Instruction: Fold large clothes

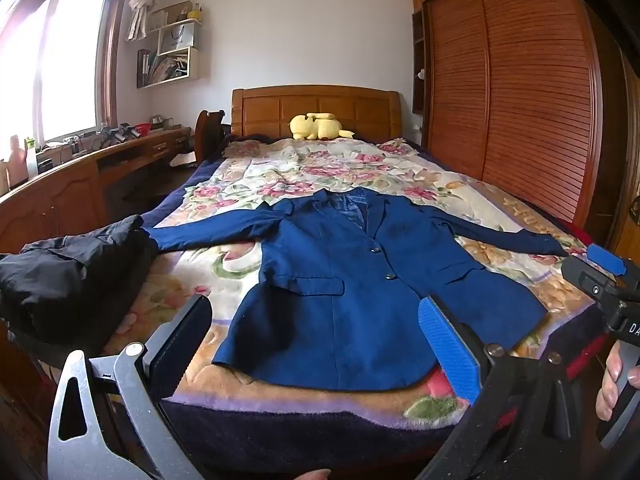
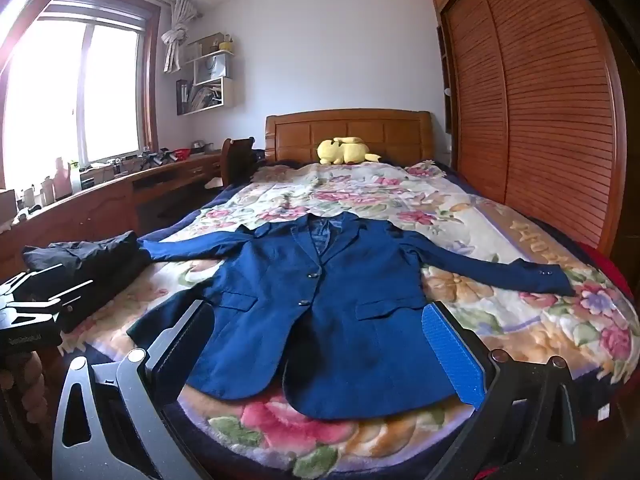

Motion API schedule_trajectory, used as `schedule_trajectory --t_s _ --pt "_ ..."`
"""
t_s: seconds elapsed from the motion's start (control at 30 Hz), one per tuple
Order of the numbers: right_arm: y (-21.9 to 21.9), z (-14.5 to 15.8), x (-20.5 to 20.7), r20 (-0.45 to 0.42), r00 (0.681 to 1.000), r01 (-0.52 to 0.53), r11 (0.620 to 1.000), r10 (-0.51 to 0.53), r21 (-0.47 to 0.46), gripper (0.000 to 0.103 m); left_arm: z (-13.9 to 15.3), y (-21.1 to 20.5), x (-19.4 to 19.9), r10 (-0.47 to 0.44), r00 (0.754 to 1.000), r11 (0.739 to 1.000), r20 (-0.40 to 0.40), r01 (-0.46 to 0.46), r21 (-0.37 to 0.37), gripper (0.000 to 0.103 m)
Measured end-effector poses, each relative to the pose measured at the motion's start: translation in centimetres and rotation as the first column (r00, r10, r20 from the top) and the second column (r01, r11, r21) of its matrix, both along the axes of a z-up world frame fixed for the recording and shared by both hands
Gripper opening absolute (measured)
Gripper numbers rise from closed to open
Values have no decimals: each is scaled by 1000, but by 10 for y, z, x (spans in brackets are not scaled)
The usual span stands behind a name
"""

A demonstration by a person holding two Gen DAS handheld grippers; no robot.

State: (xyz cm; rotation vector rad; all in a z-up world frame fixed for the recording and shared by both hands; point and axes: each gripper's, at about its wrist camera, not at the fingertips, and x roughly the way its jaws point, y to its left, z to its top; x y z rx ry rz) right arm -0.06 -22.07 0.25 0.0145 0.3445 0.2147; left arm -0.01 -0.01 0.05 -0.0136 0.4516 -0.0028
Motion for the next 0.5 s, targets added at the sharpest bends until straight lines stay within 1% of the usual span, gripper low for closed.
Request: schedule_trajectory --t_s 0.17,0.2,0.5 --pt "-1 0 1 0 1000 3 1000 -3 -4 103 2 -1 0 0 1000 1000 -15 0 3 103" --pt "0 0 -2 1 1000 0 1000 0 0 103 0 0 -2 4 1000 1000 -2 -4 -5 103" --pt "3 -2 -2 3 1000 -3 1000 3 0 103 1 2 -1 5 1000 1000 0 -5 -8 103"
